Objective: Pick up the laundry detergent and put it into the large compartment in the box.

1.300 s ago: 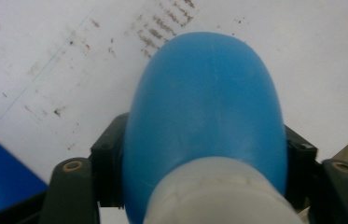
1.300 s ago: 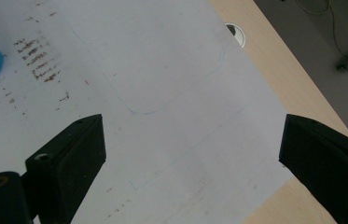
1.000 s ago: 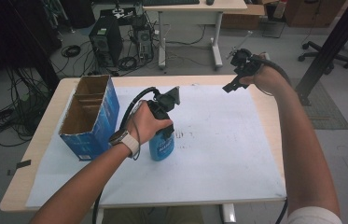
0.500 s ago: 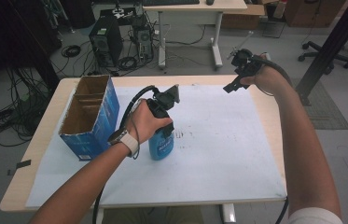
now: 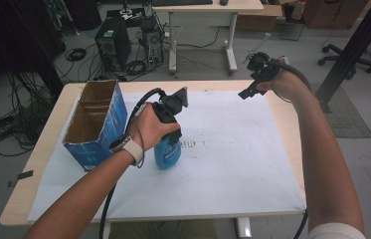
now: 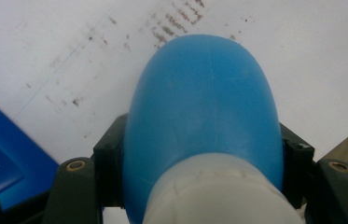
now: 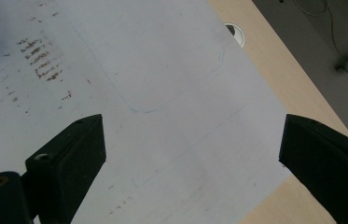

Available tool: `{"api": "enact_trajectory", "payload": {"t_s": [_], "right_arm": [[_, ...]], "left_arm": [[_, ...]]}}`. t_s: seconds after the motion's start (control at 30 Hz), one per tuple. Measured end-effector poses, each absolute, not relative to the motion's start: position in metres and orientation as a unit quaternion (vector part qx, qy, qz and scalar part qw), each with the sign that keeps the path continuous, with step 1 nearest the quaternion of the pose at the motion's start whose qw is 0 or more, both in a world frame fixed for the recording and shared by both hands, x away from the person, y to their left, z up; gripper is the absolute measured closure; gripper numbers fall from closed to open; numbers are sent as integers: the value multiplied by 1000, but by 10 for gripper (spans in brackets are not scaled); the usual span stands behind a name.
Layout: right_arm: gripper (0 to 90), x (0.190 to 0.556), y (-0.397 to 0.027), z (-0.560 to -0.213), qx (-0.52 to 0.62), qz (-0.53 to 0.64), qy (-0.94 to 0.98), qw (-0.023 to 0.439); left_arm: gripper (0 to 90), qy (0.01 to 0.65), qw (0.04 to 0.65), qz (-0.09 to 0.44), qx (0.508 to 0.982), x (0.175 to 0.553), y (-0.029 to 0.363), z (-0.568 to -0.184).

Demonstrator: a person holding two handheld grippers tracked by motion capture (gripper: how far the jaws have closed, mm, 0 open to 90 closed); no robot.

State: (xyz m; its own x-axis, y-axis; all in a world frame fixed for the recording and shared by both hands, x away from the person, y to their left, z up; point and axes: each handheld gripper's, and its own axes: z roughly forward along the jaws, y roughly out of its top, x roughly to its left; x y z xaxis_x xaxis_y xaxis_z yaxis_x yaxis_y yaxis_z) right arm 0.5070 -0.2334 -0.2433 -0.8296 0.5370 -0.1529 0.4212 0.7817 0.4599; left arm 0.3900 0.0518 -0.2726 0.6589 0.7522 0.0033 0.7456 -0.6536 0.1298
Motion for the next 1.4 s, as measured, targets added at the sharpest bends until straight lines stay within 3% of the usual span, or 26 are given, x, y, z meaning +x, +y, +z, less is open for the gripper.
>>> {"api": "enact_trajectory", "payload": {"t_s": [1.4], "right_arm": [[78, 504, -231, -240, 252, 212, 933, 143]], "left_arm": [[371, 468, 70, 48, 880, 390, 97, -192]]}}
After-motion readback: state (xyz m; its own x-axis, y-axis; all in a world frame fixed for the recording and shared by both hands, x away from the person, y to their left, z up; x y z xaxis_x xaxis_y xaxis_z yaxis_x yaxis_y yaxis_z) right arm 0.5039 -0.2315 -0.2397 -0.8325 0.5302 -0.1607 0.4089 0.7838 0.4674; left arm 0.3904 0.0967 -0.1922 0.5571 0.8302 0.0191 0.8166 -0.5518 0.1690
